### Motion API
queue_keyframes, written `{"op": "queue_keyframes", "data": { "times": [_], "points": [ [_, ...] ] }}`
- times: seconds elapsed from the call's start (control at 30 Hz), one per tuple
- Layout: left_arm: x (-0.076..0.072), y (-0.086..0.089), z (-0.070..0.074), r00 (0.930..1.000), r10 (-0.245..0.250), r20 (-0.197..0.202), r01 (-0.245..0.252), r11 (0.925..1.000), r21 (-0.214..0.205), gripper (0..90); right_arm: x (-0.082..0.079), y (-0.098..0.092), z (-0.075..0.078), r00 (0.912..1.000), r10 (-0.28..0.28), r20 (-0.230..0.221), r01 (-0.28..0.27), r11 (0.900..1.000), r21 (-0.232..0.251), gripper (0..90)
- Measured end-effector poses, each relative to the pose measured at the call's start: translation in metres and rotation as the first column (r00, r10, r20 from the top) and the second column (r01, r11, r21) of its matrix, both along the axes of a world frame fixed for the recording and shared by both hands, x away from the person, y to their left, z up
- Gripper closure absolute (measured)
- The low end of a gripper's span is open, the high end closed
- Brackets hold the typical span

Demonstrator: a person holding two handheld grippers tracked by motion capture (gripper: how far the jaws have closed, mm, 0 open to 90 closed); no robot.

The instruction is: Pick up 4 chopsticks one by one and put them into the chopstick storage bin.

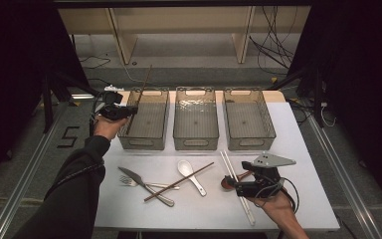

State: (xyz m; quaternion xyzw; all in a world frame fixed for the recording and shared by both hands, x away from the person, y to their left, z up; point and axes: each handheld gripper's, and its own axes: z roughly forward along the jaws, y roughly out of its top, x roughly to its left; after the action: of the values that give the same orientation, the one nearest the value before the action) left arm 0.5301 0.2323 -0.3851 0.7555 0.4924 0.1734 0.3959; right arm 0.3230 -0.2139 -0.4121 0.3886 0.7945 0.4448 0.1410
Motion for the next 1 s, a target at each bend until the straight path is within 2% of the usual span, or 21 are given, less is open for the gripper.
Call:
{"op": "queue_keyframes", "data": {
  "times": [0.3,0.7,0.77,0.87,0.93,1.0],
  "points": [
    [0.002,-0.001,-0.012,0.9996,0.005,-0.028,-0.004,0.999,0.044,83.4,0.0,0.001,0.0,1.0,0.002,-0.001,-0.002,1.0,0.002,22.7],
    [0.003,0.002,-0.019,0.9973,0.029,-0.067,-0.024,0.9974,0.068,82.1,0.0,0.001,0.0,1.0,0.002,0.001,-0.002,1.0,0.002,22.7],
    [0.003,0.001,-0.02,0.997,0.039,-0.067,-0.034,0.9967,0.073,71.9,0.0,0.001,0.0,1.0,0.004,0.001,-0.004,1.0,0.001,22.7],
    [-0.001,0.0,-0.016,0.9964,0.046,-0.071,-0.041,0.9965,0.073,64.4,0.0,0.0,0.0,1.0,0.001,0.0,-0.001,1.0,0.003,22.7],
    [-0.006,-0.002,-0.012,0.9962,0.047,-0.073,-0.042,0.9964,0.073,52.7,0.0,0.0,0.0,1.0,0.0,-0.001,0.0,1.0,0.002,22.7],
    [-0.014,-0.005,-0.007,0.9966,0.03,-0.077,-0.026,0.9984,0.051,41.3,0.0,0.0,0.0,1.0,0.0,0.001,0.0,1.0,0.003,22.7]
  ]
}}
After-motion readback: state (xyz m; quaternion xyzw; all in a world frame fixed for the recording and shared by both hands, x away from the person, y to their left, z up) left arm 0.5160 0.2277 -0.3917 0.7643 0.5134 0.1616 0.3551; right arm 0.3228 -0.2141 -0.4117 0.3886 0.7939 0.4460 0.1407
